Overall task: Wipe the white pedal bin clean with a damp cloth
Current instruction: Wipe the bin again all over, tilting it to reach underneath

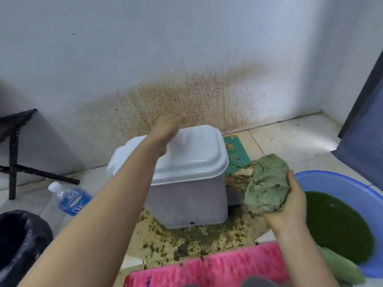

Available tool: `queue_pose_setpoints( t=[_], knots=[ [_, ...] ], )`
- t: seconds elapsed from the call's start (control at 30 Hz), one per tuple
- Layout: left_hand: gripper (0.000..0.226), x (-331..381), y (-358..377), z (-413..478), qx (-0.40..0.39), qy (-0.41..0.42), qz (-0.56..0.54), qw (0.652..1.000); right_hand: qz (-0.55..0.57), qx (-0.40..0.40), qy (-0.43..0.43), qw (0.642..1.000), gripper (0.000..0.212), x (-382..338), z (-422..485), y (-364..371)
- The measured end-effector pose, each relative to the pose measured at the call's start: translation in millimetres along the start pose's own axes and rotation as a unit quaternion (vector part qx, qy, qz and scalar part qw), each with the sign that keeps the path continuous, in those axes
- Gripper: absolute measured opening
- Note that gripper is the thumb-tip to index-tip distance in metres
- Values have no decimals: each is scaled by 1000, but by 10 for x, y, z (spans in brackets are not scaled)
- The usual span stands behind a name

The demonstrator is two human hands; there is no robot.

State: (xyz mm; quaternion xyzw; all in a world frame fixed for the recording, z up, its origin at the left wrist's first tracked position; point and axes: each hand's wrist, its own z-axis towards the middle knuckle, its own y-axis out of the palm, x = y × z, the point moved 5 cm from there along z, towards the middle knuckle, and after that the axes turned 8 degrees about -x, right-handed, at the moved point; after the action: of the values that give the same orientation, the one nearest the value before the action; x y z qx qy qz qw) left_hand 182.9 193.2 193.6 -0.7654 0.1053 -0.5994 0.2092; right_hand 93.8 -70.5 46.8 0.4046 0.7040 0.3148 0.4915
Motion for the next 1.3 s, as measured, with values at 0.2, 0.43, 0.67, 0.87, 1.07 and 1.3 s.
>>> queue_pose_setpoints(
  t=[0.2, 0.43, 0.67, 0.87, 1.07, 1.3],
  knots=[
    [53, -886, -1092, -270, 147, -46, 234, 960, -364, -134, -305, 870, 37, 71, -200, 802],
    [55, -1270, -917, -314, 200, -17, 250, 947, -779, -175, -477, 367, 42, 1238, -205, 1239],
    [52, -1341, -963, -364, 178, 13, 229, 957, -767, -251, -548, 218, 48, 1638, -267, 1345],
    [49, -1435, -1025, -433, 149, 85, 170, 970, -763, -185, -574, 233, 51, 977, -245, 967],
    [51, -1511, -1040, -531, 136, 122, 132, 974, -782, -197, -522, 279, 46, 1605, -479, 1331],
    [43, -1542, -1117, -536, 118, 145, 139, 973, -780, -248, -500, 283, 41, 1860, -603, 1600]
  ],
)
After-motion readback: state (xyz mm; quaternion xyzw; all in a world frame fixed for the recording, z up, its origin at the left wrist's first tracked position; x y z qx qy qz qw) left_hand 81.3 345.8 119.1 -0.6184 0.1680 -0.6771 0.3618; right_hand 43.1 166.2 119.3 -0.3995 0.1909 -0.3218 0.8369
